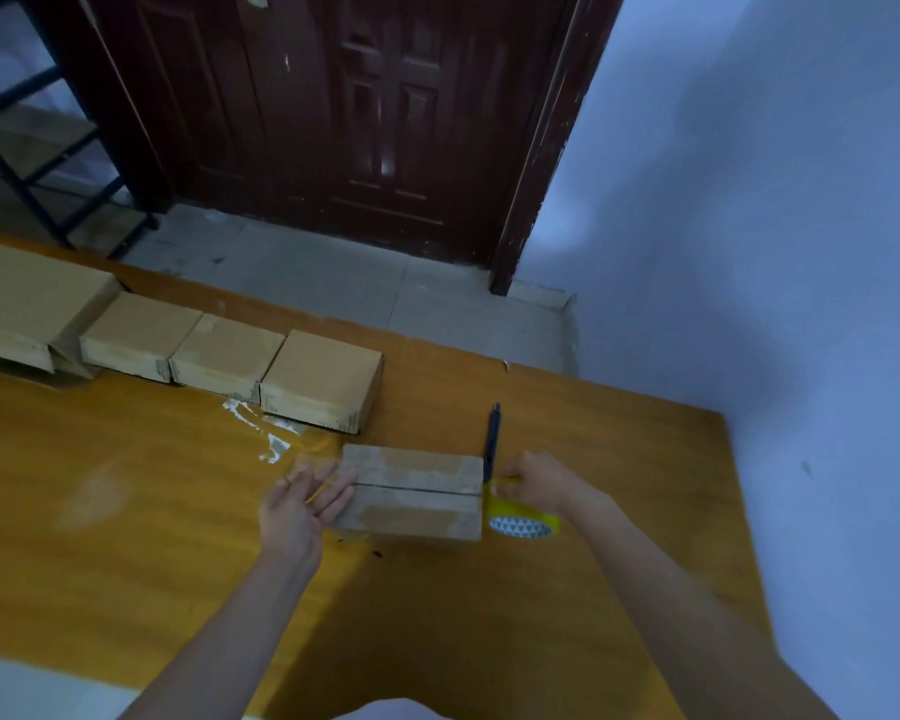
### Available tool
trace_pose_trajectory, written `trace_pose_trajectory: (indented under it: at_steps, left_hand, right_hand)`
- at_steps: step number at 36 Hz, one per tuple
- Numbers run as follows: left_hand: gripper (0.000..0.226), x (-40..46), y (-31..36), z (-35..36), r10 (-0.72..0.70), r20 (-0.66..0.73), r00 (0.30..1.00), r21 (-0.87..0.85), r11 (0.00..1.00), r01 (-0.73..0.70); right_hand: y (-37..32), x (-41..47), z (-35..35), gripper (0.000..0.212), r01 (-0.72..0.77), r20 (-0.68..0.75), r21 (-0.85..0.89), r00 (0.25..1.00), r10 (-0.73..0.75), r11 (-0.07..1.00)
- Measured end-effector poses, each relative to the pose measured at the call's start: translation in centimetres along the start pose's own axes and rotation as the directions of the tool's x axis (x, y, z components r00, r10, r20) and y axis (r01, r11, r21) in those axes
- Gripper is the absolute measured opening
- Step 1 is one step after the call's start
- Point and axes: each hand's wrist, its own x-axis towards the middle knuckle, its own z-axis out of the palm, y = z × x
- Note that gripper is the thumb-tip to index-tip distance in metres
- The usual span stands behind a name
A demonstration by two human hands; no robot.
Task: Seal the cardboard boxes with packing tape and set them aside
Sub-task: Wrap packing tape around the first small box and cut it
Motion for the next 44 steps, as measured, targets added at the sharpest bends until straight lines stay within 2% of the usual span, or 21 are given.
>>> trace_pose_trajectory:
  at_steps: [3, 11, 14, 18, 22, 31, 35, 39, 44]
  left_hand:
    - [0.029, -0.1, 0.1, 0.2, -0.006, -0.016, 1.0, 0.004, 1.0, 0.006]
    - [0.019, -0.6, 0.4, 0.6, 0.011, -0.042, 0.999, 0.017, 1.0, -0.01]
    - [0.009, -0.7, 0.7, 0.6, 0.068, -0.063, 0.996, 0.108, 0.992, -0.061]
    - [0.016, -0.7, 0.7, 0.1, 0.152, -0.058, 0.987, 0.258, 0.957, -0.133]
    - [0.021, 0.0, 0.2, -0.4, 0.178, -0.101, 0.979, 0.361, 0.923, -0.131]
    - [0.022, 1.3, -1.1, -1.1, 0.056, -0.151, 0.987, 0.433, 0.901, 0.015]
    - [0.016, 1.7, -1.5, -0.9, 0.014, -0.168, 0.986, 0.523, 0.849, 0.077]
    - [0.024, 2.0, -1.5, -0.5, -0.014, -0.231, 0.973, 0.542, 0.828, 0.141]
    - [0.021, 3.5, -1.0, -0.4, -0.216, -0.22, 0.951, 0.477, 0.827, 0.298]
  right_hand:
    - [-0.1, 0.0, 0.1, 0.026, -0.009, 0.008, -0.001, 1.0, 0.009, 1.0]
    - [-0.5, 0.8, 0.8, 0.03, -0.041, 0.019, -0.039, 0.999, 0.042, 0.998]
    - [-0.7, 0.9, 1.0, 0.029, -0.047, -0.003, -0.05, 0.999, 0.047, 0.998]
    - [-0.7, 0.8, 1.3, 0.03, -0.044, -0.019, -0.056, 0.999, 0.043, 0.997]
    - [-0.7, 0.7, 1.4, 0.031, -0.051, -0.028, -0.057, 0.998, 0.049, 0.997]
    - [-0.8, 0.7, 1.4, 0.032, -0.053, -0.033, -0.039, 0.998, 0.051, 0.998]
    - [-0.8, 0.7, 1.4, 0.031, -0.052, -0.028, -0.02, 0.998, 0.052, 0.998]
    - [-0.9, 0.3, 1.6, 0.032, -0.041, -0.037, -0.008, 0.998, 0.041, 0.999]
    - [-1.2, -0.3, 2.9, 0.033, -0.063, -0.059, 0.005, 0.996, 0.063, 0.998]
